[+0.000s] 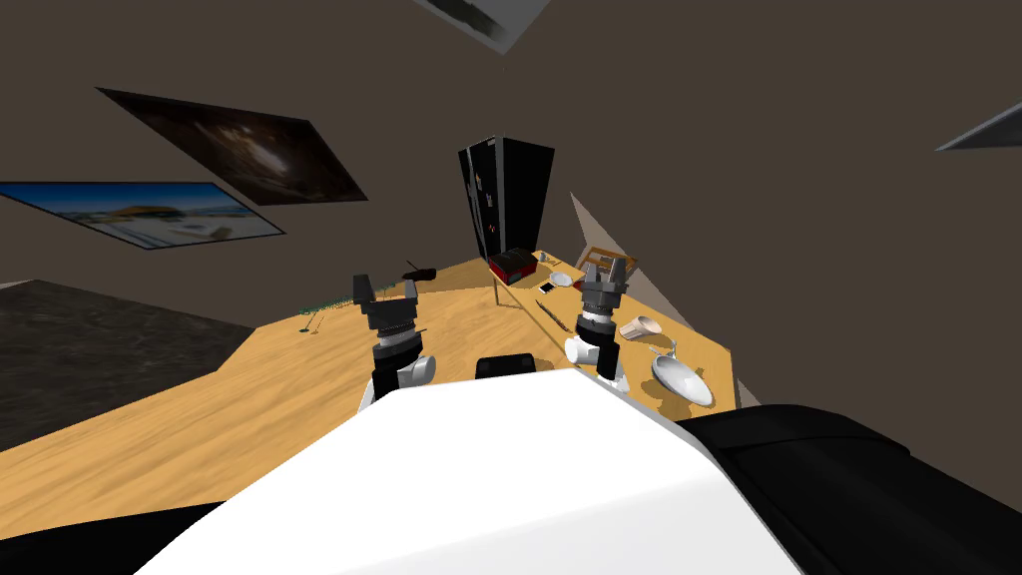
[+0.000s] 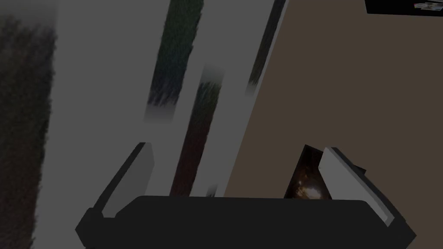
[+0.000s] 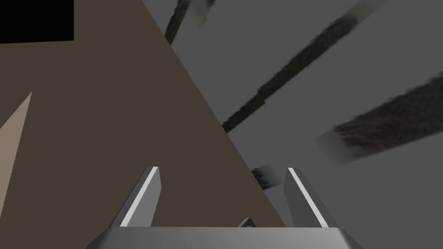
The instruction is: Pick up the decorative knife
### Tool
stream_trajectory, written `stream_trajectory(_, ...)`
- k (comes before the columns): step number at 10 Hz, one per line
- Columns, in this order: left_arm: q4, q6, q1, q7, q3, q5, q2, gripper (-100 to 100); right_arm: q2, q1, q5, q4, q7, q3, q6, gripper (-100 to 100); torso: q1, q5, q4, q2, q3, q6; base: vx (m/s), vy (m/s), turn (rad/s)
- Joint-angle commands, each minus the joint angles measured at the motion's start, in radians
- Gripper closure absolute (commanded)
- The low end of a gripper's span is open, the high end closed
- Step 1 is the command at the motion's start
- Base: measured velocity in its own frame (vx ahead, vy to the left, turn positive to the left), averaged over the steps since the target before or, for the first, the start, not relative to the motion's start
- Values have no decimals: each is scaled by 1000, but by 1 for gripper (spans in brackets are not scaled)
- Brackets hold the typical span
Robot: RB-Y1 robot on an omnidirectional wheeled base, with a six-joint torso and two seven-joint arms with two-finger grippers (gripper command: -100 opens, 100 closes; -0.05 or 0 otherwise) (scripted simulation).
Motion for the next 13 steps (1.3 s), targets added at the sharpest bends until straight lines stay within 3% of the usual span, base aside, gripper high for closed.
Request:
stream_trajectory(1,0,0,0,0,0,0,0,0,-43,-9,3,27,15,7,4,-100,0,0,0,0,0,0,9,0,42)
stream_trajectory(5,0,0,0,0,0,0,0,0,-130,-39,14,113,70,29,19,-100,0,0,-1,-2,-1,0,26,4,58)
stream_trajectory(11,0,0,0,0,0,0,0,0,-286,-101,36,297,203,74,52,-100,0,0,-1,-3,-2,0,37,11,93)
stream_trajectory(13,0,0,0,0,0,0,0,0,-314,-112,41,339,228,83,58,-100,0,0,-1,-3,-2,0,32,6,53)
